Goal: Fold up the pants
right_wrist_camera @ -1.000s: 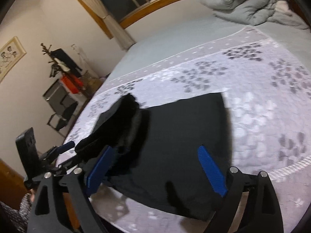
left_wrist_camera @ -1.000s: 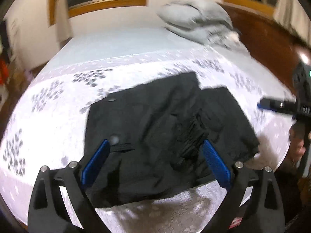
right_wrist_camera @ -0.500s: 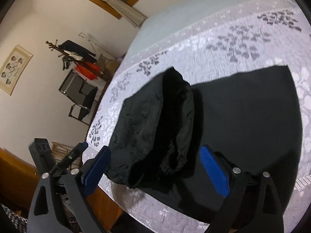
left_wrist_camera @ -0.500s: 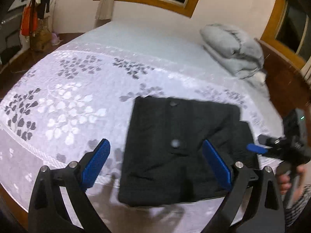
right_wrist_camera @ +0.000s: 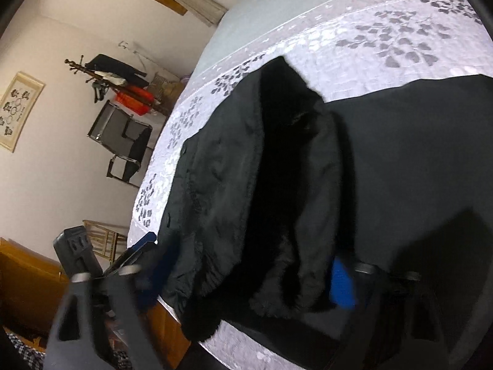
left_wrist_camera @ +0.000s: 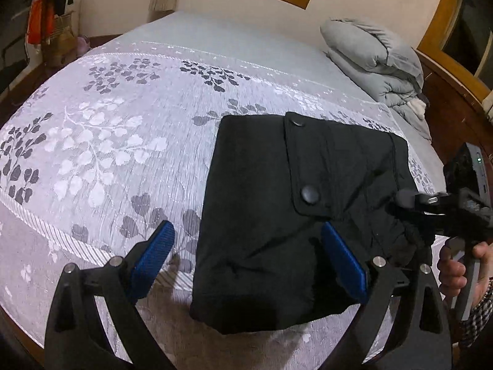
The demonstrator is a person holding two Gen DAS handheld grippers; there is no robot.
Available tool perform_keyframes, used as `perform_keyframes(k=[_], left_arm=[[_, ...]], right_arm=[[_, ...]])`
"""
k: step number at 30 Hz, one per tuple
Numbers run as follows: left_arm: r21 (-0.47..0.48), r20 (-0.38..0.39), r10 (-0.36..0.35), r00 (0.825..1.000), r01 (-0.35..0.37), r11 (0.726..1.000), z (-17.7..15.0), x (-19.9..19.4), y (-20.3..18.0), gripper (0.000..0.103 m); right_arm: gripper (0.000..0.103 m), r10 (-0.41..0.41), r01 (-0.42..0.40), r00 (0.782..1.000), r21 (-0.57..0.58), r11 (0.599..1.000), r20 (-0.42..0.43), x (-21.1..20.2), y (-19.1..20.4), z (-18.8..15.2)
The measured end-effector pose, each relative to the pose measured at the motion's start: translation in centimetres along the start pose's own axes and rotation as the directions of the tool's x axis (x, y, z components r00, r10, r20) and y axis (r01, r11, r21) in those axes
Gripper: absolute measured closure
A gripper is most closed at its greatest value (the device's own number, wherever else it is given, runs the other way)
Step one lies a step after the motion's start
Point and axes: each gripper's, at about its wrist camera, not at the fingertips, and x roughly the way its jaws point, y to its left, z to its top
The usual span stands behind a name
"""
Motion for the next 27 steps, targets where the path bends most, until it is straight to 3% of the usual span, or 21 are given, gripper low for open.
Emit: perform_keyframes(k=[2,5,10,18,27], left_arm=[[0.001,0.004,0.006,1.0,-0.006,1.0,0.1,-0.2,0.0,0.007],[0.003,0.01,0.01,1.0,-0.01,1.0,0.3,-0.5,0.1,0.007],[0.012,0.03,0.018,0.999,-0.018,1.0,0.7,-1.2,-0.2,0.007],[0.031,0.049,0.009,0.999,-0.01,0.999,1.1,-2.0,-1.0,0.007],[0.047,0.05,-0.001,0.999,-0.001,0.999,1.2,-2.2,-2.1,0.006]], right_arm=[[0.06,-0.021,0.021,1.0,0.002,1.0,0.002,0.5,0.1,0.0],[0.076,0.001,-0.001,1.0,-0.015,1.0,0.011,0.3,0.3,-0.1],[0.081,-0.003,0.006,0.999,-0.079,0.997,0.047,-1.2,2.0,-0.7],[0.083,0.036,-0.029,0.996,-0.089,0.996,0.078,-4.9,2.9,-0.4],[0.083,0.046,-0.033,0.99,-0.099,0.995,0.13,-10.7,1.5,0.3]])
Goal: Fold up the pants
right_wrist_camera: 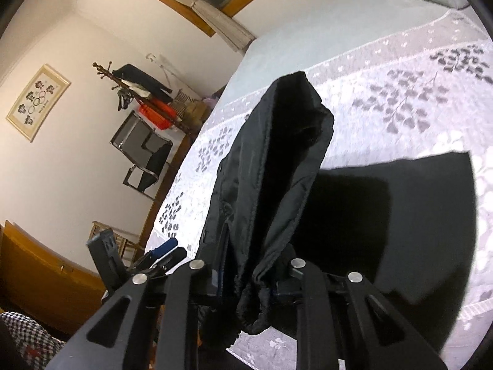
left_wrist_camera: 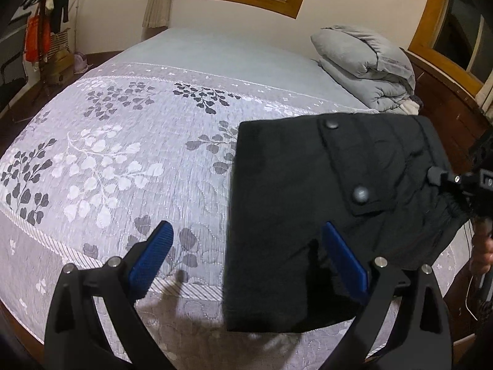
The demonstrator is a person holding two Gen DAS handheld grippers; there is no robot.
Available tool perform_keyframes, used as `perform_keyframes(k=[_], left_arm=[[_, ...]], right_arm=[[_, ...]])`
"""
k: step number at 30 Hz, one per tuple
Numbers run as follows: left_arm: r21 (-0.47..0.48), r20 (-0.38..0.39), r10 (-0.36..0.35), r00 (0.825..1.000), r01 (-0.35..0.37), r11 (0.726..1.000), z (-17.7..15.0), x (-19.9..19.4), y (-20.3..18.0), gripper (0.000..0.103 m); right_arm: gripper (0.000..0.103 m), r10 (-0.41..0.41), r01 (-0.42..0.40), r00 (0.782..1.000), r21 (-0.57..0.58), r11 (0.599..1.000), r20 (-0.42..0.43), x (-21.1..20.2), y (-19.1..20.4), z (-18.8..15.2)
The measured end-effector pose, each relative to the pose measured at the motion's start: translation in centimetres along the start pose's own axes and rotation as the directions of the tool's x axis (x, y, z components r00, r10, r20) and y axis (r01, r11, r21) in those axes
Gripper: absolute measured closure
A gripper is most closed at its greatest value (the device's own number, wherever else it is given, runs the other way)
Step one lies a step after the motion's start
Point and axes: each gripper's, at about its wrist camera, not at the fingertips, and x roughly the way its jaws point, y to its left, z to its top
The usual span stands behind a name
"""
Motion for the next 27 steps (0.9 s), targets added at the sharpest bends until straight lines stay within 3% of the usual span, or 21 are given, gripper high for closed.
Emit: perform_keyframes(k=[16,27], left_arm=[[0.006,-0.033,-0.026,0.999,0.026,1.0,-0.2,1.0,-1.2,0.006],[0.026,-0.062,-0.056,0.996,0.058,0.998,-0.3,1.8,-3.2,0.006]], right_arm=[[0.083,-0.085,0.084,0.996,0.043,0.996,0.033,-6.3,-2.2,1.2],[0.083,-0.109,0.103,0.994,0.142,0.984,0.03,-6.2,-5.9,-0.2]])
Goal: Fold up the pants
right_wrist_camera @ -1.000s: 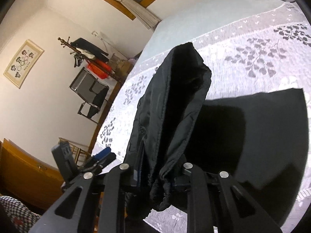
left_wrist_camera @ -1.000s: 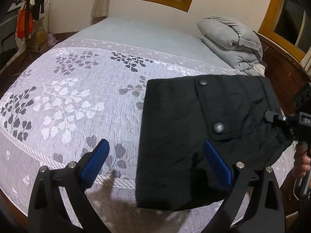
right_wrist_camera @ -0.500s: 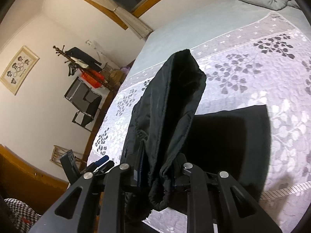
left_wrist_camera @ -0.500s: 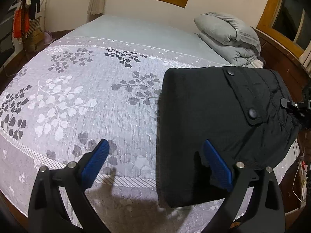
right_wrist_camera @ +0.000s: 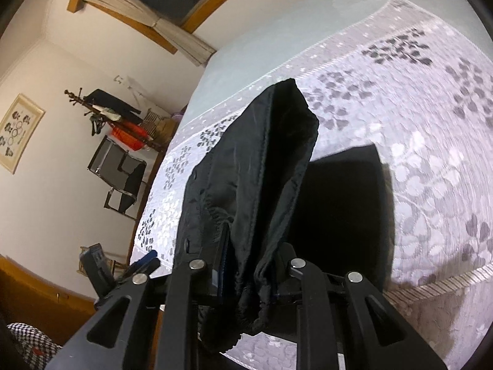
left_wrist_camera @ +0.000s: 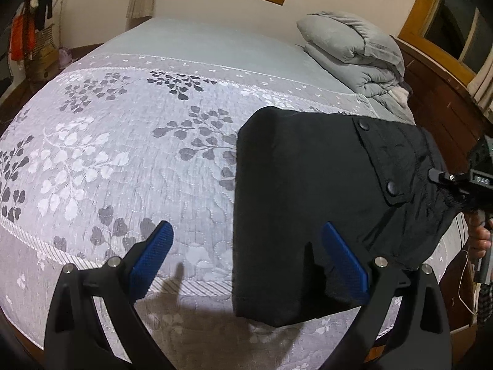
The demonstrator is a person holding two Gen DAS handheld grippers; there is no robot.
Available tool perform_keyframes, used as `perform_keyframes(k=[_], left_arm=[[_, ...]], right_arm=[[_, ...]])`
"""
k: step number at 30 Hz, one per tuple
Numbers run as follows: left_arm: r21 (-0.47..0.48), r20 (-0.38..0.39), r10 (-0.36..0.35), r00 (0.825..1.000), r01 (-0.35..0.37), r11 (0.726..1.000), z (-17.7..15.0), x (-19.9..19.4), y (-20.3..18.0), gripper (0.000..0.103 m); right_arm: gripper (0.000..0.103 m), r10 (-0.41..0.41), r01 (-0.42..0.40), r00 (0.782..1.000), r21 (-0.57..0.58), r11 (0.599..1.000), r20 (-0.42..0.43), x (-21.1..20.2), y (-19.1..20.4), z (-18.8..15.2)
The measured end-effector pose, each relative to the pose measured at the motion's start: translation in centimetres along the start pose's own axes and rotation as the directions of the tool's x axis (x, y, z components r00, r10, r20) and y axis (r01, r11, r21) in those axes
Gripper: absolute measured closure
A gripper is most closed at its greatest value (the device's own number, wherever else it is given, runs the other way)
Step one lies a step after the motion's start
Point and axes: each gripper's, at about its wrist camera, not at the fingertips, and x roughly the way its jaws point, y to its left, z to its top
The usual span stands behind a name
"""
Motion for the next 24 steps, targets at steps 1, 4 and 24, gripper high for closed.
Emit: perform_keyframes(k=[1,4,24], left_arm=[[0.002,-0.001,-0.002,1.0,0.002,1.0,0.1,0.0,-0.2,0.006],[0.004,-0.012,-0.018,1.0,0.018,1.0,0.3,0.2,-1.0,0.006],[0.043,-0.056,-0.003,0.998,0.005,0.999,0.2,1.0,-4.3,0.006]], right_arm=[[0.083,0.001,-0.001,1.0,0.007,1.0,-0.001,0.1,-0.4,-0.1],[0.082,-0.01,0.01,1.0,0.027,1.0,-0.014,0.8,-2.0,-0.6],[0.04,-0.006,0.008,1.0,0.085,0.996,-0.026,1.4,-7.0,-4.2]])
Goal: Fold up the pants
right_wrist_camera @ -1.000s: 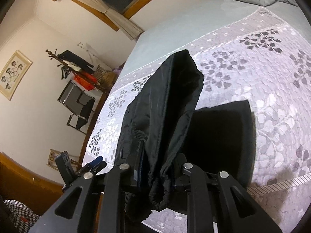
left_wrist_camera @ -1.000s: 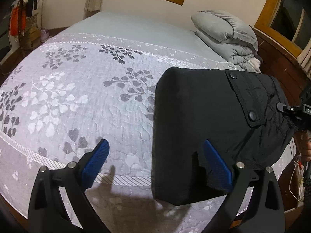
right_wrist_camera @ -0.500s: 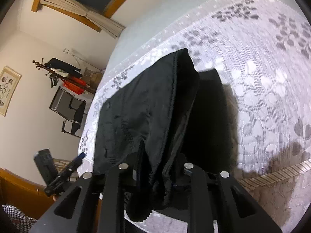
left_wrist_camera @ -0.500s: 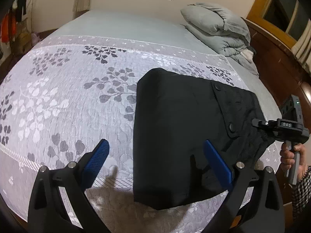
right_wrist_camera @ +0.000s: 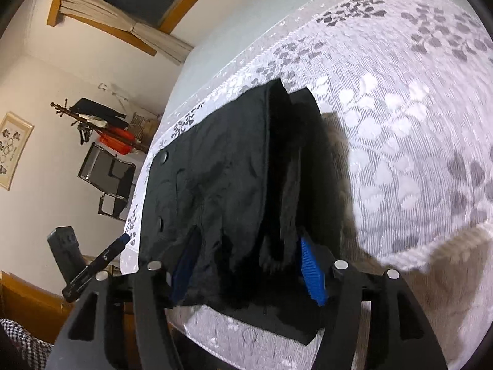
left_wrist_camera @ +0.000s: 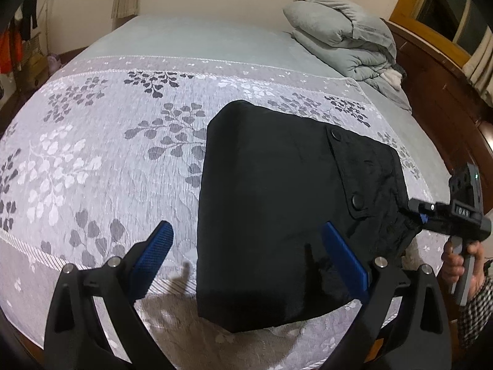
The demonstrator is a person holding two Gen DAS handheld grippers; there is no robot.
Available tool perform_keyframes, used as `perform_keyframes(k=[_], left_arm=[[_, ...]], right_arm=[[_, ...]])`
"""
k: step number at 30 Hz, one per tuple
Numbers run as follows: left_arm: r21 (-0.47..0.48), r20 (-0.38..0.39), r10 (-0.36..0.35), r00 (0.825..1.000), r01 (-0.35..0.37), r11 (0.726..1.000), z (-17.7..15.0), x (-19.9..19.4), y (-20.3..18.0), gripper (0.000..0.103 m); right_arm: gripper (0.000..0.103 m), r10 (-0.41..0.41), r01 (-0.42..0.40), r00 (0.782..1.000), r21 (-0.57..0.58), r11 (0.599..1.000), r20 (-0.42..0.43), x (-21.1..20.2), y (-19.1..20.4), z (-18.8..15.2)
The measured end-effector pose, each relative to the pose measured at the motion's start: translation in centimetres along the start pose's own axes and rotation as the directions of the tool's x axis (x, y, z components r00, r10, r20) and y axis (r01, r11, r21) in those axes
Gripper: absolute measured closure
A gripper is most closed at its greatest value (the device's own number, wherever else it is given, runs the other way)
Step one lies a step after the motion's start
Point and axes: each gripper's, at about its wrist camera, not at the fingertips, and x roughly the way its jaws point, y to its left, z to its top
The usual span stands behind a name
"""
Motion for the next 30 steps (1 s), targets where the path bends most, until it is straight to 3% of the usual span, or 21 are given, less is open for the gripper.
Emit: perform_keyframes(k=[2,6,13,21,30], left_arm=[[-0.016,-0.005,-0.002,1.0,0.002,1.0,-0.1,0.0,0.0,0.006],[-0.015,-0.004,-0.003,1.0,0.003,1.0,-0.3,-0.3,-0.2,0.006],[-0.001,0.014,0.004,1.0,-0.004,1.0,-0.1,-0.9,-1.1,0.006],[0.049,0.039,0.037,0.999,-0.039,0.998,0.2,-1.5,-1.9,0.006],[0.062,0.05,0.026,0.998,-0.029,0.998,0.3,-1.7,-1.9,0.006]], right_arm=[[0.056,0.009,-0.009,1.0,0.0,1.0,0.0,0.2,-0.1,-0.2],[0.072,0.026,-0.027,0.999,0.02,0.999,0.021,0.3,-0.3,-0.3],[0.075,0.013,-0.012,1.0,-0.029,0.999,0.018,0.2,1.4,0.0],[0.077,0.009,-0.01,0.999,0.016,1.0,0.039,0.2,-0.1,-0.4],[0.077,-0.016,0.015,0.999,0.03,0.999,0.04,0.1,-0.9,-0.2]])
